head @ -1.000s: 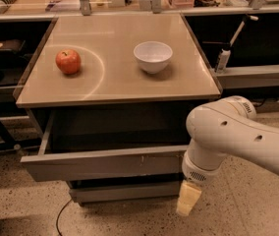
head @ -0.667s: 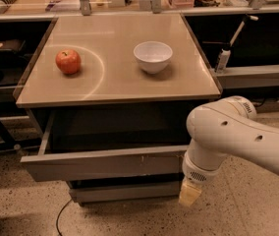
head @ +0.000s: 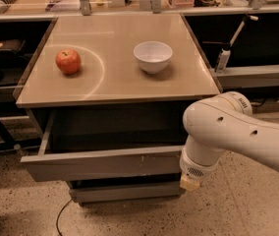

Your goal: Close top drawer

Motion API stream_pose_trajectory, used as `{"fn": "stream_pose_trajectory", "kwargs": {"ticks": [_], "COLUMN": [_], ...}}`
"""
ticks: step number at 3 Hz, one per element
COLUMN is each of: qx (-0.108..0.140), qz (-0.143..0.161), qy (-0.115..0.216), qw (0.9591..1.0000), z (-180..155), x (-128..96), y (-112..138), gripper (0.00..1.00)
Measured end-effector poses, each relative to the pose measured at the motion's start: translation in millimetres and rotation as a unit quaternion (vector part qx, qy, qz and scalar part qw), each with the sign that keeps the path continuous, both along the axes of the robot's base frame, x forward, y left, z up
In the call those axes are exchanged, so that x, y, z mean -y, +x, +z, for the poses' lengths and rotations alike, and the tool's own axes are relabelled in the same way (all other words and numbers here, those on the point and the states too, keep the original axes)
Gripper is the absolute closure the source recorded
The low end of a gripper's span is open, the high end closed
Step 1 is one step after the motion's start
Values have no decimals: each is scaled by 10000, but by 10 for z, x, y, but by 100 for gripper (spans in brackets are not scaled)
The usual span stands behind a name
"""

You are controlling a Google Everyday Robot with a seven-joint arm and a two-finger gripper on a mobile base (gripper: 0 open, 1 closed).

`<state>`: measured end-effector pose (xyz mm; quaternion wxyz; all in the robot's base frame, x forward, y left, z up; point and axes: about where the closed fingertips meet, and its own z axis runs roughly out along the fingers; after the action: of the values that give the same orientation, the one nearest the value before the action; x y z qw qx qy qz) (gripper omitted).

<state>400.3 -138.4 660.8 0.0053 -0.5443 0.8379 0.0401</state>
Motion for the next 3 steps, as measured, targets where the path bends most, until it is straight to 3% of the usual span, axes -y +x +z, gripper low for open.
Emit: {"fn": "stream_pose_trajectory", "kwargs": {"ticks": [1,3], "qx": [138,320], "qz": [87,232], "qy": [-35,-75], "qw": [9999,9992], "z": [24,-12], "x": [-85,-209], "y": [223,609], "gripper": [100,100]}}
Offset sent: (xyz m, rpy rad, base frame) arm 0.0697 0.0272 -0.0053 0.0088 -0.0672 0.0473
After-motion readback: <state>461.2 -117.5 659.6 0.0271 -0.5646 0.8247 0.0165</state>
